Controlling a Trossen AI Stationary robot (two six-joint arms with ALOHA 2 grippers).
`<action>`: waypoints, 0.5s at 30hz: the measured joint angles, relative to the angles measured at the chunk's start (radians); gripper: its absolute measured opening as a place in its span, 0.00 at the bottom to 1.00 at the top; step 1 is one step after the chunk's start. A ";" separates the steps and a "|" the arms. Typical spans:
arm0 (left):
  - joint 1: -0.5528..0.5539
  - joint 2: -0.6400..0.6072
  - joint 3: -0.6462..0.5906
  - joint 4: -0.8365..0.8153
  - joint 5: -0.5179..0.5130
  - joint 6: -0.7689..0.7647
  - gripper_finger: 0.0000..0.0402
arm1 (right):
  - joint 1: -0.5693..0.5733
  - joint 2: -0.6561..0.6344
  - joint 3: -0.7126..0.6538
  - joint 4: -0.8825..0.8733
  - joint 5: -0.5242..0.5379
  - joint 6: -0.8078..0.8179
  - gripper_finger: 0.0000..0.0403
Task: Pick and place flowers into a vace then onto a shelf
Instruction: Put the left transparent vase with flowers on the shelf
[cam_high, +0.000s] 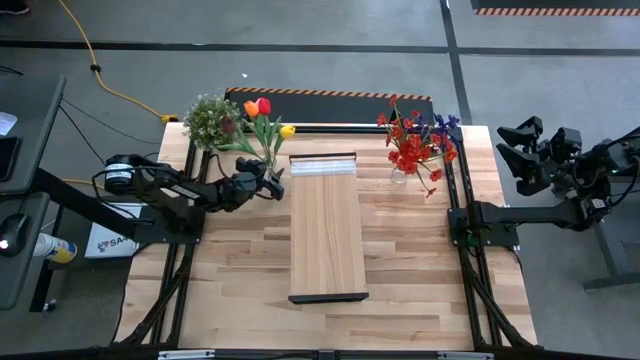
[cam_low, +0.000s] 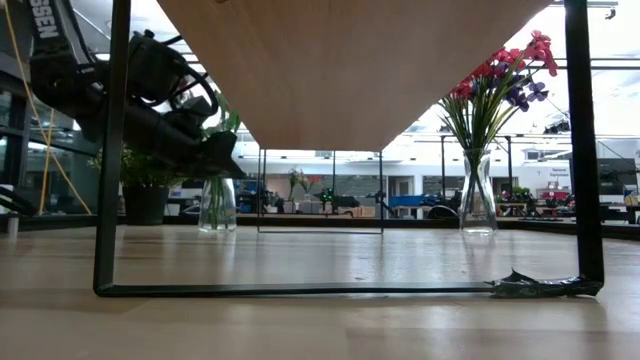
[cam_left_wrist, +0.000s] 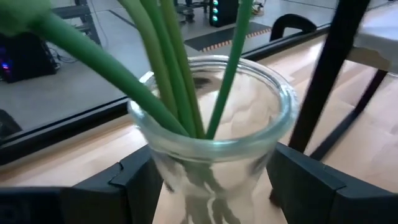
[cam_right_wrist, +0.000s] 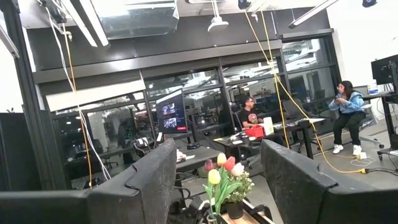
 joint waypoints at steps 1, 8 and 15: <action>0.000 0.000 0.000 0.000 -0.012 0.000 0.74 | 0.000 0.000 0.000 0.000 0.000 0.000 0.55; 0.000 0.000 0.000 -0.010 -0.023 -0.002 0.74 | 0.000 0.000 0.000 0.000 0.000 0.000 0.55; 0.000 0.000 0.000 -0.010 -0.041 -0.011 0.74 | 0.000 0.000 0.000 0.000 0.000 0.000 0.55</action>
